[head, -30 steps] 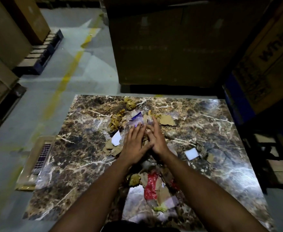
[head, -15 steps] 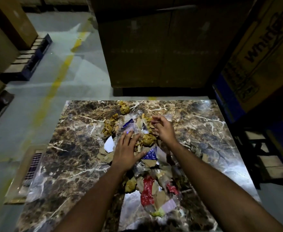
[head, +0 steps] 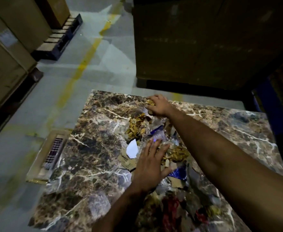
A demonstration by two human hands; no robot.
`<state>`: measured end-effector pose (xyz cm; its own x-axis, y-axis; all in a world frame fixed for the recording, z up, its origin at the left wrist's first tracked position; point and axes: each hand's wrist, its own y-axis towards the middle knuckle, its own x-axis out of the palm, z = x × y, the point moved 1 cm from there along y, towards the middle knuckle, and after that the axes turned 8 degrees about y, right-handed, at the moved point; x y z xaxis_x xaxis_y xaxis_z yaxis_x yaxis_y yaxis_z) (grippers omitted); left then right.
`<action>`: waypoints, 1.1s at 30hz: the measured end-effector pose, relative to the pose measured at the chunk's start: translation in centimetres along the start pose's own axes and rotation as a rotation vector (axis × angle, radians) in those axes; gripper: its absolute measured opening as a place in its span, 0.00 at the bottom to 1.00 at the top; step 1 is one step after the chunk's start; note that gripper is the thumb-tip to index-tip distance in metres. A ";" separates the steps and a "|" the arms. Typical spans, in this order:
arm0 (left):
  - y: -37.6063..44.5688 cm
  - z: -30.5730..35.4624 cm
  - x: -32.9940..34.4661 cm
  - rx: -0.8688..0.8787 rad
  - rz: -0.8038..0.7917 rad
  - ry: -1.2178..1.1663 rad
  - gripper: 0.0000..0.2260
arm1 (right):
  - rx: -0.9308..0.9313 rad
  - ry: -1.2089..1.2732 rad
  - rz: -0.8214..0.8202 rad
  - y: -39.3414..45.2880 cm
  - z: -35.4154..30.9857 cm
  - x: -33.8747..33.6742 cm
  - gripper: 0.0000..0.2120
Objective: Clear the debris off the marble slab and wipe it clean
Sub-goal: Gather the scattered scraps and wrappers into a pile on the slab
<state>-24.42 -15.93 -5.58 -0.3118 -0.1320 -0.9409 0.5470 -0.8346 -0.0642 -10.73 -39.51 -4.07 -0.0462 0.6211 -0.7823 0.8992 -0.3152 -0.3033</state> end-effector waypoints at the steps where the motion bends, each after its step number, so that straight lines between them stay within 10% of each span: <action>1: 0.0 -0.1 0.0 0.002 0.005 -0.004 0.34 | -0.021 -0.015 -0.064 0.8 -0.2 0.7 0.28; 9: 0.1 -0.1 -0.1 -0.054 -0.097 -0.002 0.37 | -0.234 -0.433 -0.443 0.6 -4.9 5.6 0.29; 22: 0.2 0.0 -0.2 -0.056 -0.089 -0.061 0.35 | -0.038 0.084 -0.075 0.1 6.6 -1.2 0.25; 33: -0.1 0.4 -0.5 -0.066 -0.087 -0.056 0.34 | 0.039 -0.047 0.139 -11.2 17.2 -2.1 0.30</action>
<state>-24.64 -16.05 -5.01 -0.4019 -0.0919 -0.9110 0.5658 -0.8072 -0.1681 -28.19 -49.60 -8.35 0.0568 0.5359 -0.8424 0.8809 -0.4240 -0.2103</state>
